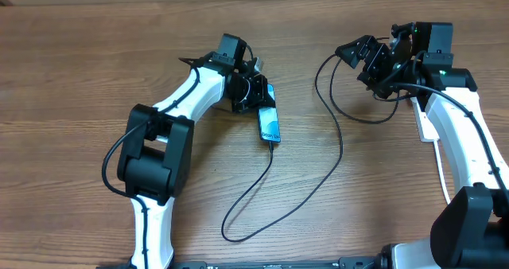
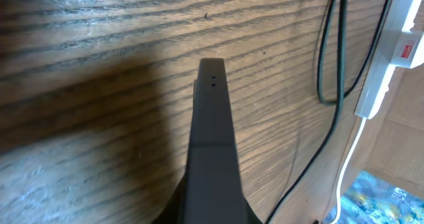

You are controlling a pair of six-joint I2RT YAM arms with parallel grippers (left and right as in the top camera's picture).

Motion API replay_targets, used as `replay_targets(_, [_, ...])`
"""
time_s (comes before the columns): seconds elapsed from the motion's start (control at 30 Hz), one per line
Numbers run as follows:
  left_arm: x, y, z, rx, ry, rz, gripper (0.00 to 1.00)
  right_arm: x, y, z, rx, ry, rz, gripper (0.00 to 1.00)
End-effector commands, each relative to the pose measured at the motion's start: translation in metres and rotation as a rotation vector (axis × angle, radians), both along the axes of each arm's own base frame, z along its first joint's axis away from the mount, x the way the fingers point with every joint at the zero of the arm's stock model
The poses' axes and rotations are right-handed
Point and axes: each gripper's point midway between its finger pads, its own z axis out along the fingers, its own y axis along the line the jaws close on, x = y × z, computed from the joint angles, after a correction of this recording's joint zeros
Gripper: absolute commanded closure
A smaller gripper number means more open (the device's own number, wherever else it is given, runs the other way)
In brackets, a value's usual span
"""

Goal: Plug charger to phone and switch on socket

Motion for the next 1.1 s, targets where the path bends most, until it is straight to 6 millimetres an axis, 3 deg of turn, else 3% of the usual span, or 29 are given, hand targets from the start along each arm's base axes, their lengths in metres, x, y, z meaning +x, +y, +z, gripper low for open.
replay_targets(0.0, [-0.005, -0.008, 0.003, -0.039, 0.025, -0.009, 0.96, 0.001, -0.004, 0.014, -0.021, -0.044, -0.005, 0.00])
replay_targets(0.2, [-0.005, 0.003, -0.008, 0.043, 0.026, 0.016, 0.96, 0.001, -0.004, 0.014, -0.021, -0.043, -0.006, 0.00])
replay_targets(0.83, [-0.010, 0.003, -0.038, 0.056, 0.118, 0.051, 0.96, 0.001, -0.004, 0.014, -0.021, -0.044, -0.006, 0.00])
replay_targets(1.07, [-0.011, 0.003, -0.038, 0.055, 0.117, 0.047, 0.96, 0.001, -0.005, 0.013, -0.027, -0.043, -0.010, 0.00])
